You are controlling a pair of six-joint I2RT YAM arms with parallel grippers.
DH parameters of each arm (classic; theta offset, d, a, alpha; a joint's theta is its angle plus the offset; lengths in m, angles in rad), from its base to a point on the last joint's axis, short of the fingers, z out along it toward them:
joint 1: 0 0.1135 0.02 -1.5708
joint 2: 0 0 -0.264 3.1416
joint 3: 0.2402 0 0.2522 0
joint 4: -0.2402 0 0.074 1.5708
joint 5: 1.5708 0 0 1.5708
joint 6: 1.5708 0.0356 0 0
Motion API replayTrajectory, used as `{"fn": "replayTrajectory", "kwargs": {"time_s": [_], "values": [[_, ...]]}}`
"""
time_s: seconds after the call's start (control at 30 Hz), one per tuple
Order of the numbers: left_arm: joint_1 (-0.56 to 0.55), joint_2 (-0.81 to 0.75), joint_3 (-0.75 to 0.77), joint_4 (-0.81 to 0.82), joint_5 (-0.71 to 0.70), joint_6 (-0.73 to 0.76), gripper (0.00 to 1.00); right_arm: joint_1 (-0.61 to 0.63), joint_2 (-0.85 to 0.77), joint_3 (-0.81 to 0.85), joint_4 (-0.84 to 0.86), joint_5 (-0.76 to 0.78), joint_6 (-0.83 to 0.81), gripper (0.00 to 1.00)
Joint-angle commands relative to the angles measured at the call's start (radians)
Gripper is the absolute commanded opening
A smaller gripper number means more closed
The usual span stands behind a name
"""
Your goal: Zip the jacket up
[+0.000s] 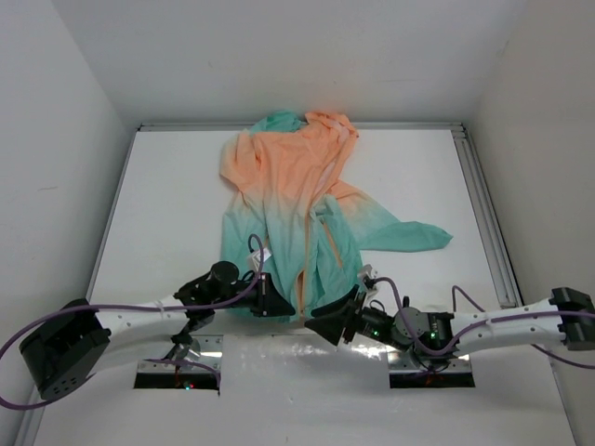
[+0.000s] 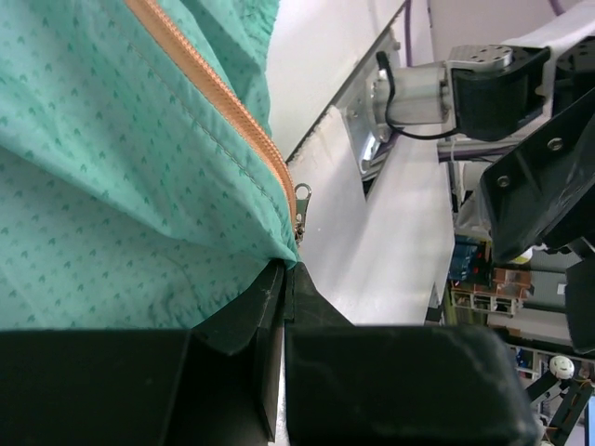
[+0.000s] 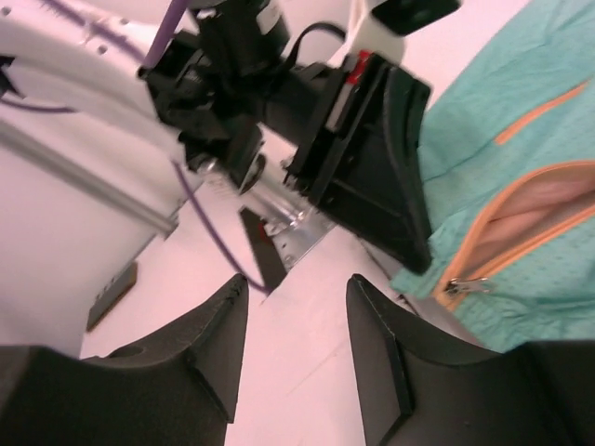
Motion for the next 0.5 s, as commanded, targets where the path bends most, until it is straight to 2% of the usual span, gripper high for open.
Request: {"fn": "replayTrajectory", "kwargs": {"time_s": [0.0, 0.1, 0.2, 0.33, 0.47], "values": [[0.009, -0.022, -0.006, 0.099, 0.033, -0.021, 0.0, 0.051, 0.002, -0.102, 0.005, -0.118, -0.023, 0.47], [0.009, -0.022, -0.006, 0.125, 0.045, -0.033, 0.0, 0.05, 0.031, -0.088, -0.011, -0.115, -0.031, 0.48], [0.009, -0.03, -0.017, 0.166, 0.06, -0.052, 0.0, 0.027, 0.03, -0.143, 0.03, -0.076, -0.014, 0.47], [0.009, -0.056, -0.041, 0.206, 0.072, -0.073, 0.0, -0.036, -0.044, -0.178, 0.041, -0.108, -0.003, 0.46], [0.009, -0.084, -0.064, 0.231, 0.074, -0.085, 0.0, -0.088, -0.011, -0.154, 0.021, -0.147, -0.015, 0.46]]}}
